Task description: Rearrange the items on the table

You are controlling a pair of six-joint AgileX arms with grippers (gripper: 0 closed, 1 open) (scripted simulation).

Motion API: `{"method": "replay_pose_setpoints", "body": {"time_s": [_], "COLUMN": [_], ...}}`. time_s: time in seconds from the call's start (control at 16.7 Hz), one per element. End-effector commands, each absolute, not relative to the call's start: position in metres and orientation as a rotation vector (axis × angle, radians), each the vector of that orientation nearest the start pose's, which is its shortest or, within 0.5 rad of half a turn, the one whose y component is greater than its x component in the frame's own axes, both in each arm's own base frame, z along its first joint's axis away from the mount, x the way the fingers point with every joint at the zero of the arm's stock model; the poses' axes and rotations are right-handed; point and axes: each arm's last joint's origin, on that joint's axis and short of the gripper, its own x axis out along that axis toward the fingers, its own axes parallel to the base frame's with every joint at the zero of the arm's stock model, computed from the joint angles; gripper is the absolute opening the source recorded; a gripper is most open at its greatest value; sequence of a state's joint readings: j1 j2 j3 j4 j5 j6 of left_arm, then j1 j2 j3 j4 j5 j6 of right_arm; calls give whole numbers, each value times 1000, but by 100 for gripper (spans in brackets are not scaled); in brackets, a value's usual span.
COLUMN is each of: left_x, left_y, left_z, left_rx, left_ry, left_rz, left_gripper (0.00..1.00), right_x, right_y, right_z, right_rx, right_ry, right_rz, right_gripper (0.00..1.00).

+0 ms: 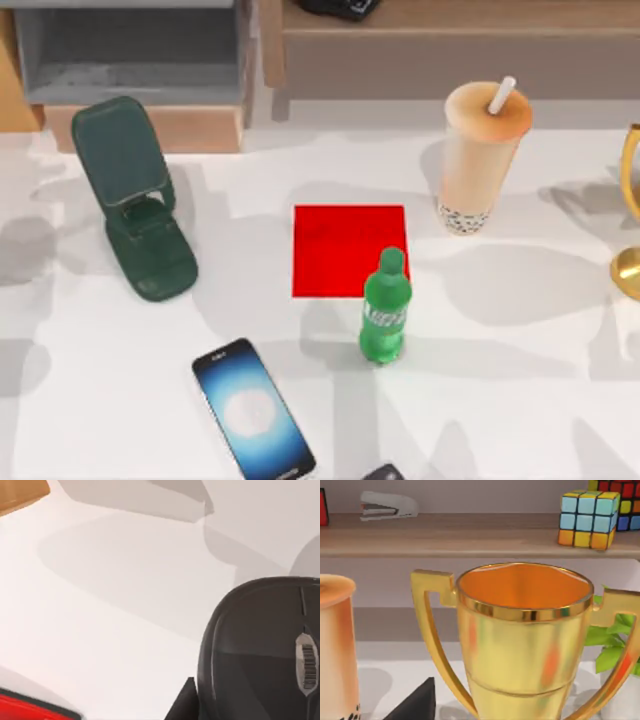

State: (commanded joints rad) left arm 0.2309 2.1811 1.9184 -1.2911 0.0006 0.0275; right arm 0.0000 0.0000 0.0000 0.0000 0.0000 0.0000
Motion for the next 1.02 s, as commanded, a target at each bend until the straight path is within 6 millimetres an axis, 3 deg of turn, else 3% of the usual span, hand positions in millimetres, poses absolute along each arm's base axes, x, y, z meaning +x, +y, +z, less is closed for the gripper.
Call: {"method": "replay_pose_setpoints", "body": {"time_s": [0.36,0.54,0.66,0.84,0.96,1.02], "left_x": [416,422,428,433,434,434], "left_y": [110,87,53,-19,-76,-106], "left_z": [212,240,273,319,330,326], "left_rx": [-180,-130,-75,-12,-6,-9], "left_ry": [1560,1486,1393,1250,1203,1207], "left_rz": [181,131,77,-12,-64,-85], "left_gripper": [0,0,0,0,0,0], "right_x": [106,106,106,106,106,106], "right_y": [-1,-1,-1,-1,-1,-1], "right_z": [160,160,160,160,160,160], "right_rx": [0,0,0,0,0,0], "right_ry": [0,0,0,0,0,0], "right_rz": [0,0,0,0,0,0], "right_gripper": [100,100,100,100,100,100]}}
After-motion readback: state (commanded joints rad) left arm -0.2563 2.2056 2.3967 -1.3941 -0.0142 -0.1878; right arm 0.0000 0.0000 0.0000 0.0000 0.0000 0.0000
